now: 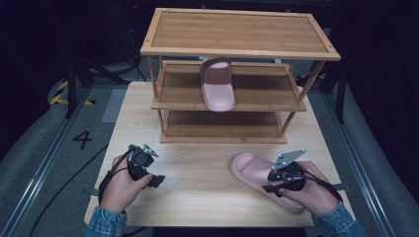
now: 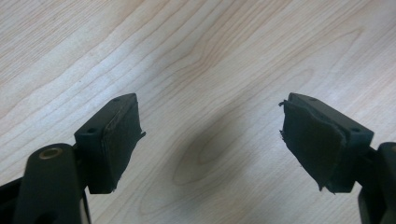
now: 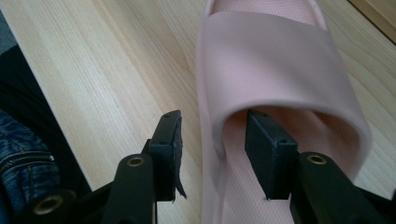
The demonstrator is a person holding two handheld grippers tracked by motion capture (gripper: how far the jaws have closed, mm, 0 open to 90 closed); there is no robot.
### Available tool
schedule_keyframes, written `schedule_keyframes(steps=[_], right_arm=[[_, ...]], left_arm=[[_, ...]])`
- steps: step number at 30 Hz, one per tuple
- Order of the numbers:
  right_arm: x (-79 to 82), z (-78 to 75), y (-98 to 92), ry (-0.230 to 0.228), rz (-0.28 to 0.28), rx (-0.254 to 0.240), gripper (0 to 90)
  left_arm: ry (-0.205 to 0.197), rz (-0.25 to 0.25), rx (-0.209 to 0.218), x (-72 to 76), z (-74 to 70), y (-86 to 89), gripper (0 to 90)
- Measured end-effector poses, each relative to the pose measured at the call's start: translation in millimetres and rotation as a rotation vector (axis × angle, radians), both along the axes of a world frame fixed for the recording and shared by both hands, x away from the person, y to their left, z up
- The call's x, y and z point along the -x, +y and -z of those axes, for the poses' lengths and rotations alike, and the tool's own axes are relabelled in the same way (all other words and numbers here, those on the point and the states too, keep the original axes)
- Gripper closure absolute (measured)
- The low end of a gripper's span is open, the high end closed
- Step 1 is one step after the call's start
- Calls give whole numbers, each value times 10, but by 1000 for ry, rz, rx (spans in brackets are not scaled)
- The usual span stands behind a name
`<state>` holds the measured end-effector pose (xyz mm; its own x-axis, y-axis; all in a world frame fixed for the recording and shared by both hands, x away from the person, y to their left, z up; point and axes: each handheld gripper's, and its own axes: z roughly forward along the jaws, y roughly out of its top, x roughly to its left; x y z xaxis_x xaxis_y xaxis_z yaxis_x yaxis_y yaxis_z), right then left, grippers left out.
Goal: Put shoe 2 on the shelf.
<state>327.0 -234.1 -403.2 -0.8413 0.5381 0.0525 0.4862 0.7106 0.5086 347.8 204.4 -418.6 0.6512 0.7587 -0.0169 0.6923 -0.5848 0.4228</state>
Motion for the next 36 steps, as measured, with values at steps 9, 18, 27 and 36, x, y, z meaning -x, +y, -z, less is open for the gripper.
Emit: schedule_keyframes(steps=[9, 18, 27, 36], right_arm=[[-99, 112, 95, -3, -19, 37, 705], [-113, 158, 138, 31, -43, 65, 828], [-113, 95, 133, 31, -38, 50, 827], [-111, -241, 140, 43, -47, 26, 815]], left_arm=[[-3, 2, -19, 36, 64, 18, 191], [27, -11, -18, 47, 108, 49, 196], [44, -24, -6, 25, 124, 19, 194], [56, -46, -5, -18, 163, 28, 190]])
